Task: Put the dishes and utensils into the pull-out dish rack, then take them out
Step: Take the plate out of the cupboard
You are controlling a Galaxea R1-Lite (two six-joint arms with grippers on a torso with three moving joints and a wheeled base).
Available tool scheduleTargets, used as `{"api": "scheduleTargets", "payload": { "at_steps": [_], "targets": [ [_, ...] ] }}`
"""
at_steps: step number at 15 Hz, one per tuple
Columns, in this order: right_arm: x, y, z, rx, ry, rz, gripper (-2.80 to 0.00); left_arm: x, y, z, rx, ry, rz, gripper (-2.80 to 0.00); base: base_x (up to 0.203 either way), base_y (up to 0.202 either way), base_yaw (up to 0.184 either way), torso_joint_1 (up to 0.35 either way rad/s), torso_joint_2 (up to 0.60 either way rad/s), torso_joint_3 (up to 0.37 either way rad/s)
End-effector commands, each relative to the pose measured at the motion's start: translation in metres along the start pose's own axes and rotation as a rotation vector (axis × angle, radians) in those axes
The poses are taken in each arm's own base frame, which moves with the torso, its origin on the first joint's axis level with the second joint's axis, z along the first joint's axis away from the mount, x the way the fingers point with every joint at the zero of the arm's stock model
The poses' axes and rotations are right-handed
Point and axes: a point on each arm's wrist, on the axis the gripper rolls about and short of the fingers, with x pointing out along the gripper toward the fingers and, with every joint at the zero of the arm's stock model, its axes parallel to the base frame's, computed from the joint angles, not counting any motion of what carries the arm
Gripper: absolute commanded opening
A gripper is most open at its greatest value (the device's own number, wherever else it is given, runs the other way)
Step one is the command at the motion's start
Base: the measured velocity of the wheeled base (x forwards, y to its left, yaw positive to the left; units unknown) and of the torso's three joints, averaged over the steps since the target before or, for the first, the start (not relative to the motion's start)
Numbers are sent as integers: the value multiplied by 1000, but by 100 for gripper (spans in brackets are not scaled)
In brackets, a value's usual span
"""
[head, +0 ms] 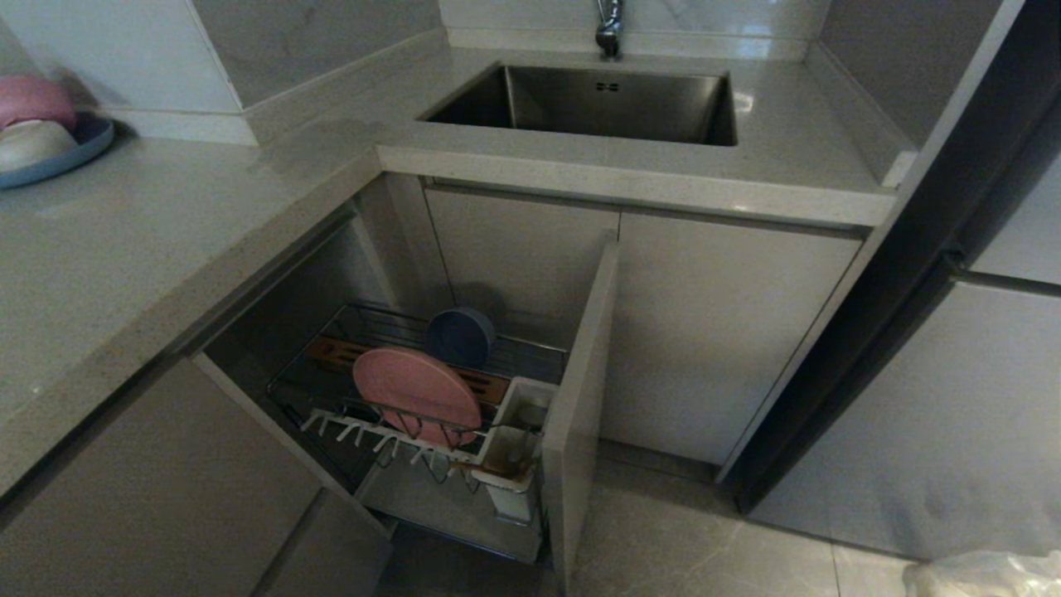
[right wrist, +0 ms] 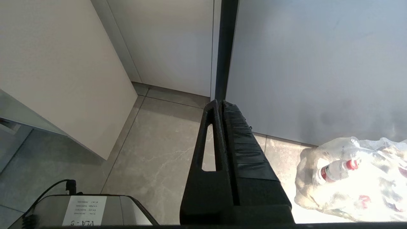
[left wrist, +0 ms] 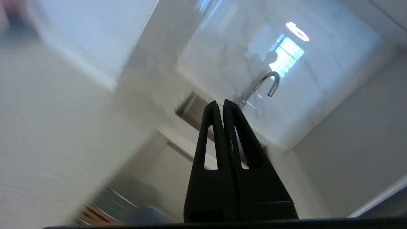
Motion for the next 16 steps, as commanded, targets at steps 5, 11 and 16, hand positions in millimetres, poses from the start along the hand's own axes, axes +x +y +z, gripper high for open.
{"api": "scheduleTargets", "payload": {
  "at_steps": [5, 11, 16],
  "targets": [
    [0, 0, 0, 0, 1, 0, -280, 103, -24, -108, -94, 266, 262, -280, 0, 0, 0, 0, 0, 0],
    [0, 0, 0, -1, 1, 0, -280, 104, 7, -208, -161, 379, 582, -280, 0, 0, 0, 0, 0, 0],
    [0, 0, 0, 0, 1, 0, -280, 114, 14, -266, -174, 477, 739, -280, 0, 0, 0, 0, 0, 0]
  ]
}}
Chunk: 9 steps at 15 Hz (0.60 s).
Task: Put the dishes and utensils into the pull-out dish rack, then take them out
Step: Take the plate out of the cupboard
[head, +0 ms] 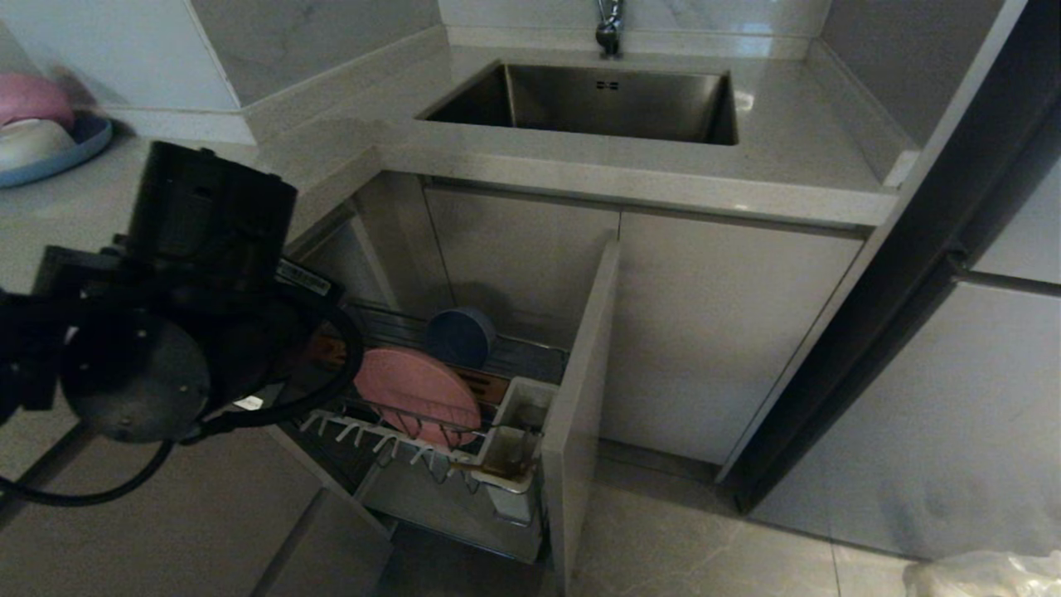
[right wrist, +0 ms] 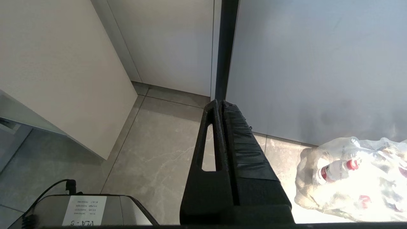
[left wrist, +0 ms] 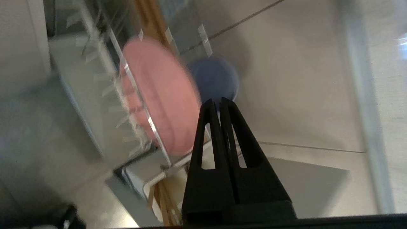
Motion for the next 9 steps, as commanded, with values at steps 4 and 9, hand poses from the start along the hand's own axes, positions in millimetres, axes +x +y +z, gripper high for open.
{"api": "scheduleTargets", "payload": {
  "at_steps": [4, 9],
  "targets": [
    [0, 0, 0, 0, 1, 0, -280, 27, -15, -30, 11, 29, 48, -280, 0, 0, 0, 0, 0, 0],
    [0, 0, 0, 0, 1, 0, -280, 34, -18, -30, 32, 51, 85, -280, 0, 0, 0, 0, 0, 0]
  ]
}}
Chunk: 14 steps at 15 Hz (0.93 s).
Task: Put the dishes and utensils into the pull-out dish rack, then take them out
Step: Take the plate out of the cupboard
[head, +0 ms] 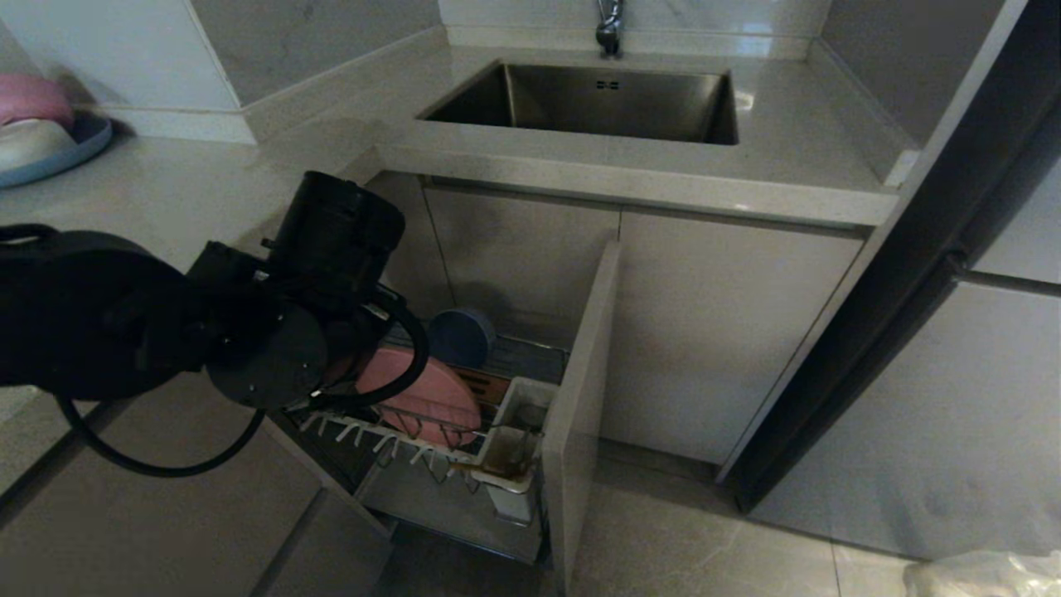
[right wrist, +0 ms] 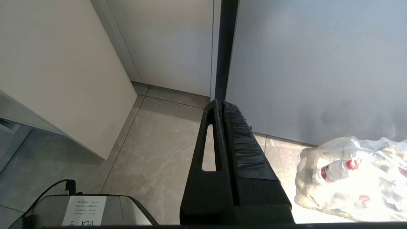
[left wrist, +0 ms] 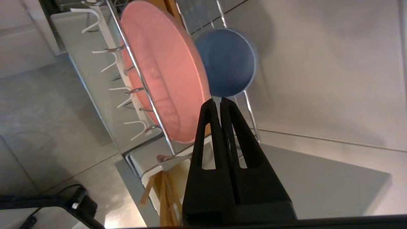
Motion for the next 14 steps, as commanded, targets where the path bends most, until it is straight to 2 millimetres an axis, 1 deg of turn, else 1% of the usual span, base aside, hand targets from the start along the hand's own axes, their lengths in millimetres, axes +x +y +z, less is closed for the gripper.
{"api": "scheduleTargets", "payload": {
  "at_steps": [1, 3, 4, 7, 10, 12, 14],
  "targets": [
    [0, 0, 0, -1, 1, 1, -280, 3, -2, 0, -2, -5, 15, -280, 0, 0, 0, 0, 0, 0],
    [0, 0, 0, 0, 1, 1, -280, 4, -3, 1, 1, -1, 43, -280, 0, 0, 0, 0, 0, 0],
    [0, 0, 0, 0, 1, 1, -280, 3, -3, 2, -9, 2, 62, 0, 0, 0, 0, 0, 0, 0],
    [0, 0, 0, 0, 1, 1, -280, 6, -2, 0, 16, 53, 114, 0, 0, 0, 0, 0, 0, 0],
    [0, 0, 0, -1, 1, 1, -280, 13, -1, 4, -29, 103, 126, 0, 0, 0, 0, 0, 0, 0],
    [0, 0, 0, 0, 1, 2, -280, 24, 1, 1, -31, 131, 152, 0, 0, 0, 0, 0, 0, 0],
    [0, 0, 0, 0, 1, 2, -280, 41, 2, -4, -25, 132, 190, 0, 0, 0, 0, 0, 0, 0]
  ]
}}
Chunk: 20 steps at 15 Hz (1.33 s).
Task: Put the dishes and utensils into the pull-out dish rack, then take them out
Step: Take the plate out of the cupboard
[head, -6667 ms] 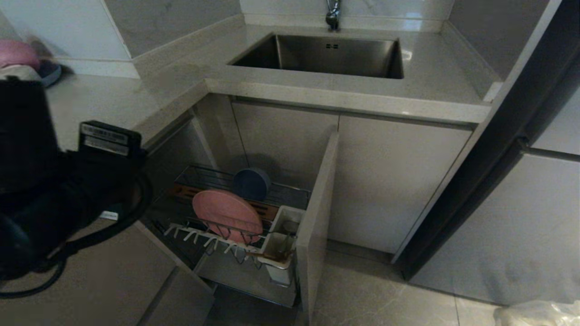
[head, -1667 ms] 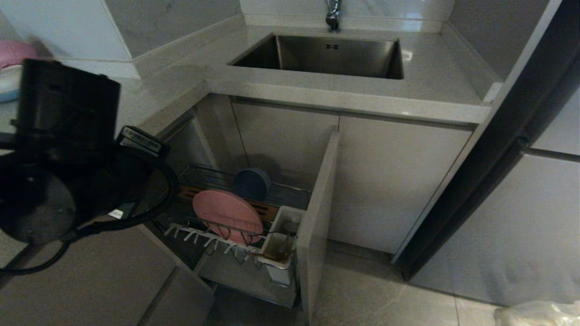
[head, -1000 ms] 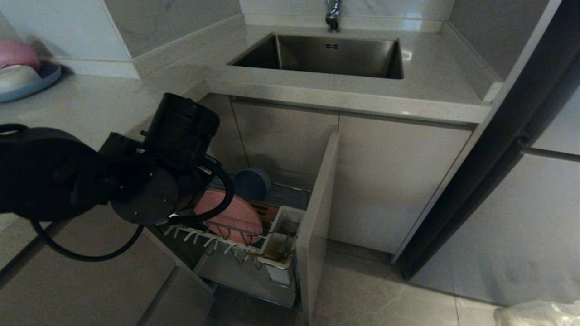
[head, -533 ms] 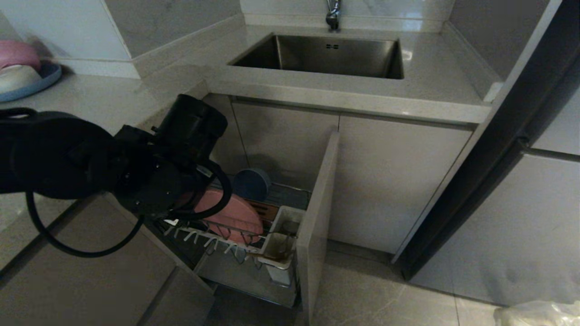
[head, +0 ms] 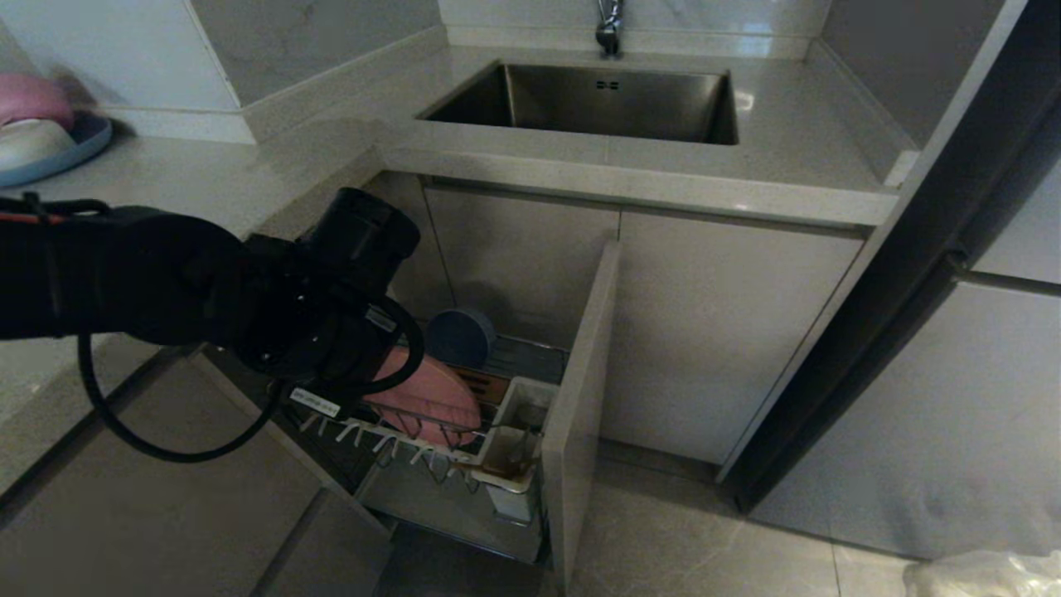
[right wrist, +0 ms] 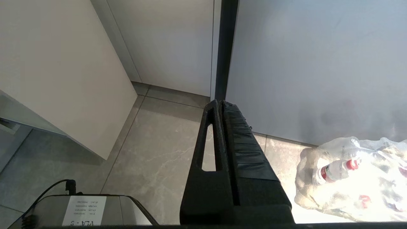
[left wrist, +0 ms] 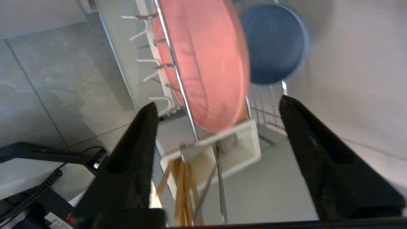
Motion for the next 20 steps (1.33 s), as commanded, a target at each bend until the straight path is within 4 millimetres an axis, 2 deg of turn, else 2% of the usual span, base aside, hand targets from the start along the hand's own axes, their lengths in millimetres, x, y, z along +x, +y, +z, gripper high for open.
{"api": "scheduleTargets", "payload": {
  "at_steps": [1, 6, 8, 13, 18, 19, 20],
  "targets": [
    [0, 0, 0, -1, 1, 0, -280, 17, -3, -3, -3, 3, 36, 0, 0, 0, 0, 0, 0, 0],
    [0, 0, 0, -1, 1, 0, -280, 45, -12, -9, -1, 27, 59, 0, 0, 0, 0, 0, 0, 0],
    [0, 0, 0, -1, 1, 0, -280, 49, -16, -11, -2, 27, 49, 0, 0, 0, 0, 0, 0, 0],
    [0, 0, 0, 0, 1, 0, -280, 72, -15, -10, -13, 20, 83, 0, 0, 0, 0, 0, 0, 0],
    [0, 0, 0, -1, 1, 0, -280, 82, -17, -9, -5, 13, 83, 0, 0, 0, 0, 0, 0, 0],
    [0, 0, 0, 0, 1, 0, -280, 83, -17, -9, -4, 12, 86, -27, 0, 0, 0, 0, 0, 0],
    [0, 0, 0, 0, 1, 0, -280, 84, -16, -10, -2, 13, 89, -280, 0, 0, 0, 0, 0, 0]
  ]
}}
